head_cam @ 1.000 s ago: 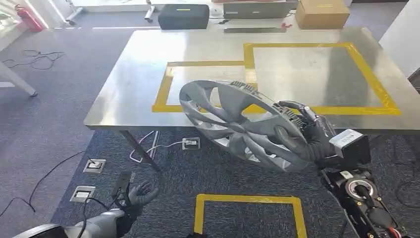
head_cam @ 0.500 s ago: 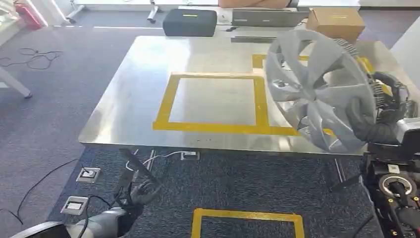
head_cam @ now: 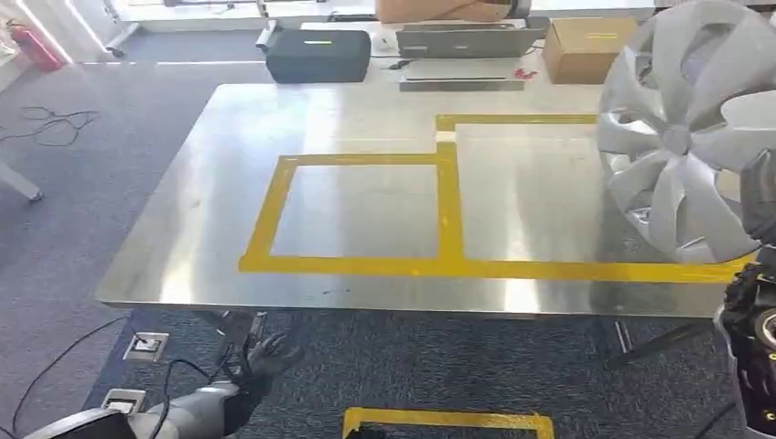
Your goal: Take the parts from the cabinet and place them on the table.
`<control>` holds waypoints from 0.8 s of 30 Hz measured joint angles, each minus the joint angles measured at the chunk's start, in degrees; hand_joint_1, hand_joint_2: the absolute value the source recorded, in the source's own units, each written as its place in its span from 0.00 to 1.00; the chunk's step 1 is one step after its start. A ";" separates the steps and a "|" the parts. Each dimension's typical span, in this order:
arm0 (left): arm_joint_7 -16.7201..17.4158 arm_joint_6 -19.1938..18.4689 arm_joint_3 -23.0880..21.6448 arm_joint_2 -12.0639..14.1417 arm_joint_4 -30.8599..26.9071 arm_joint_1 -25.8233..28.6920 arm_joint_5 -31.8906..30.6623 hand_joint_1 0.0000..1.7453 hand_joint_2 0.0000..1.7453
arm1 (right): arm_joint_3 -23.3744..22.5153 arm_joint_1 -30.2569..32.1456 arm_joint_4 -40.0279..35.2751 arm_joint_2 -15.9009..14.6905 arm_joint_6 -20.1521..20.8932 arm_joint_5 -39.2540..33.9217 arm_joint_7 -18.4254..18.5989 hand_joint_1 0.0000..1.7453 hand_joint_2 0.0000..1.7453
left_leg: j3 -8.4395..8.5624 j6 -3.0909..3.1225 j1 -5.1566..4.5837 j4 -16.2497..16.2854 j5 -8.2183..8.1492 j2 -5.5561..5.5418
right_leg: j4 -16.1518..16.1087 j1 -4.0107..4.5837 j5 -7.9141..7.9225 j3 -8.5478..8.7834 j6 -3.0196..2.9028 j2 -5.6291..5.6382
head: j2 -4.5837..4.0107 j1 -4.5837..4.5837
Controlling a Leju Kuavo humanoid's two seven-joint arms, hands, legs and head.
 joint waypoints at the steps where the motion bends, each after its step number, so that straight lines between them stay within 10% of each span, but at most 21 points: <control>1: -0.20 0.00 0.00 0.09 0.04 0.35 0.09 0.00 1.00 | -0.09 -0.27 0.20 -0.07 -0.51 0.42 0.07 1.00 1.00 | 1.29 0.88 -0.46 -5.16 5.60 0.20 | -0.16 -0.07 -0.55 0.21 0.10 -0.01 | 0.00 0.00; 2: -0.35 -0.02 0.00 0.20 0.07 0.81 0.18 0.00 1.00 | -0.17 -0.54 0.50 -0.33 -1.07 0.83 0.11 1.00 1.00 | 1.60 1.18 -0.89 -7.72 8.05 -0.19 | 0.11 0.22 -1.11 0.71 0.47 0.27 | 0.00 0.02; 7: -0.70 -0.52 -0.02 -0.29 0.09 2.41 0.11 0.00 1.00 | -0.74 -1.11 1.05 -1.18 -2.47 2.95 0.94 1.00 1.00 | 3.09 1.26 -0.18 -8.78 8.30 -0.73 | 1.18 0.30 -3.39 0.58 1.95 -0.45 | 0.00 -0.05; 11: -0.48 -0.63 -0.02 -0.77 0.09 2.56 -0.17 0.00 1.00 | -0.24 -1.62 1.31 -1.75 -2.27 6.32 1.75 1.00 1.00 | 3.46 1.77 0.19 -8.92 7.64 -1.50 | 17.90 -0.21 -10.29 -8.39 2.81 -0.46 | 0.00 0.28; 13: -0.37 -0.61 -0.02 -0.83 0.09 2.55 -0.13 0.00 1.00 | 0.22 -1.39 1.84 -1.82 -1.57 7.19 2.36 1.00 1.00 | 3.70 1.26 0.70 -8.63 7.30 -1.87 | 17.50 -0.87 -8.07 -9.48 3.56 -0.52 | 0.00 0.28; 16: -0.35 -0.61 -0.02 -0.81 0.09 2.43 -0.09 0.00 1.00 | 0.74 -1.33 2.43 -1.82 -1.25 7.72 2.45 1.00 1.00 | 3.56 -0.18 1.63 -6.89 6.32 -2.13 | 2.59 -2.48 -0.04 -3.17 5.39 -1.05 | 0.00 0.35; 17: -0.31 -0.61 -0.02 -0.46 0.09 2.29 -0.09 0.00 1.00 | 0.92 -1.41 2.65 -1.82 -1.14 8.11 2.38 1.00 1.00 | 3.26 -0.79 1.27 -6.00 5.89 -2.31 | 1.64 -2.14 -0.78 -3.03 5.47 -0.67 | 0.00 0.66; 19: -0.29 -0.63 -0.02 -0.57 0.09 1.96 -0.09 0.00 1.00 | 1.23 -1.45 3.00 -1.82 -0.94 8.75 2.19 1.00 1.00 | 3.27 -1.53 1.42 -6.16 5.90 -2.38 | 1.71 -1.89 -0.55 -2.97 3.35 -0.15 | 0.00 0.39; 21: -0.29 -0.63 -0.02 -0.52 0.09 1.80 -0.11 0.00 1.00 | 1.51 -1.49 3.41 -1.82 -0.77 8.96 2.16 1.00 1.00 | 3.12 0.72 1.46 -6.26 6.08 -2.34 | 1.57 -1.87 -0.06 -2.66 3.13 -0.05 | 0.00 0.35; 24: -0.29 -0.63 -0.02 -0.37 0.11 1.70 -0.09 0.00 1.00 | 1.66 -1.49 3.89 -1.82 -0.68 9.34 2.19 1.00 1.00 | 3.17 0.82 1.43 -6.69 6.82 -2.33 | 1.54 -1.72 0.22 -2.93 2.72 0.08 | 0.00 0.17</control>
